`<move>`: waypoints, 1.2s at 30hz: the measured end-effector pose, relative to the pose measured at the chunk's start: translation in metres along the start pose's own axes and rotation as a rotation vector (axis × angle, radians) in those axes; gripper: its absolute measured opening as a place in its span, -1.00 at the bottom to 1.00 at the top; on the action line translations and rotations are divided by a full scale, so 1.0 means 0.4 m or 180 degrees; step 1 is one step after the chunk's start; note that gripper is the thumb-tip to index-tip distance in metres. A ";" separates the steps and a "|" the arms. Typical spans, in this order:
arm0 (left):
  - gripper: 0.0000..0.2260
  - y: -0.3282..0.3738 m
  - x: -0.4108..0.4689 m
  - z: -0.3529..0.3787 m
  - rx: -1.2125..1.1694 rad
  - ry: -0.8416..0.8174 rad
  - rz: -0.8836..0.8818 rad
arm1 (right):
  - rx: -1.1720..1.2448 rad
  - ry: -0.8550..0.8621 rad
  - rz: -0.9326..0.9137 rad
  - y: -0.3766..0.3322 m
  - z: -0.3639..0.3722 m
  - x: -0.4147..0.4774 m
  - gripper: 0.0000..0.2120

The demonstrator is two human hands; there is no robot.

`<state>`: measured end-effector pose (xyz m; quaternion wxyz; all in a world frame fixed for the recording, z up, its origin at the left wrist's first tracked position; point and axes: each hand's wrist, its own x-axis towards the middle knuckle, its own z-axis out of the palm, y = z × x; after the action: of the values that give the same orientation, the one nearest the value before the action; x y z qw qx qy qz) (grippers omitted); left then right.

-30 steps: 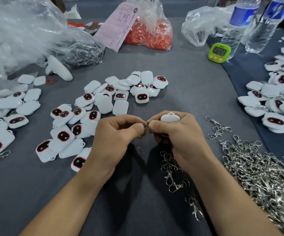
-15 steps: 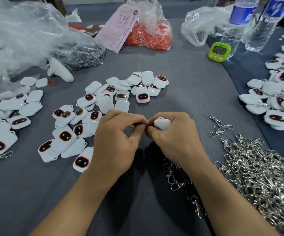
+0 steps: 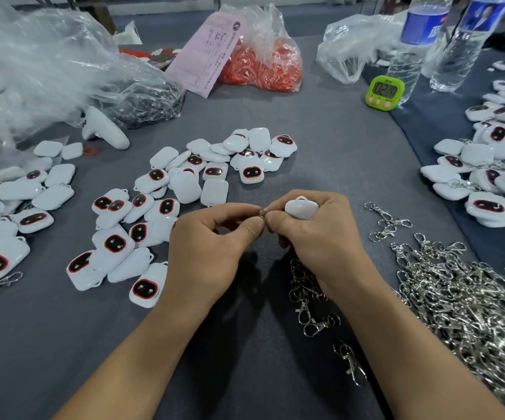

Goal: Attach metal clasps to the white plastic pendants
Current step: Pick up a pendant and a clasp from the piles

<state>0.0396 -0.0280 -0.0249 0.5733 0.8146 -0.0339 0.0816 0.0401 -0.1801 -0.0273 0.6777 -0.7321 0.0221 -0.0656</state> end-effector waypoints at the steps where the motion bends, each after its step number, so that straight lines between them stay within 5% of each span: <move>1: -0.82 0.001 -0.004 0.001 0.0171 0.0132 0.0157 | -0.0092 0.0000 0.0015 0.000 0.000 -0.001 -0.86; 8: -0.82 0.002 -0.013 -0.010 0.0997 0.0440 0.0639 | -0.0894 0.0066 -0.0141 -0.008 0.001 -0.013 -0.86; 13: -0.91 -0.010 -0.013 -0.009 0.1494 0.0330 0.1538 | -0.1127 -0.0011 -0.0260 -0.007 0.005 -0.020 -0.79; 21: -0.71 -0.003 0.006 -0.006 -0.0360 -0.0096 0.0108 | -0.0334 0.0158 0.0062 -0.005 0.013 -0.010 -0.95; 29: -0.78 0.005 0.008 -0.007 -0.0719 -0.0261 -0.0146 | 0.0488 -0.0187 0.0326 -0.013 0.000 -0.003 -0.75; 36: -0.73 0.009 0.001 -0.008 -0.0684 -0.0367 -0.0092 | 0.0577 -0.0193 0.0358 -0.014 0.001 -0.001 -0.80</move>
<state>0.0390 -0.0264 -0.0204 0.6556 0.7521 -0.0636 0.0223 0.0396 -0.1790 -0.0217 0.7440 -0.6671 0.0367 -0.0071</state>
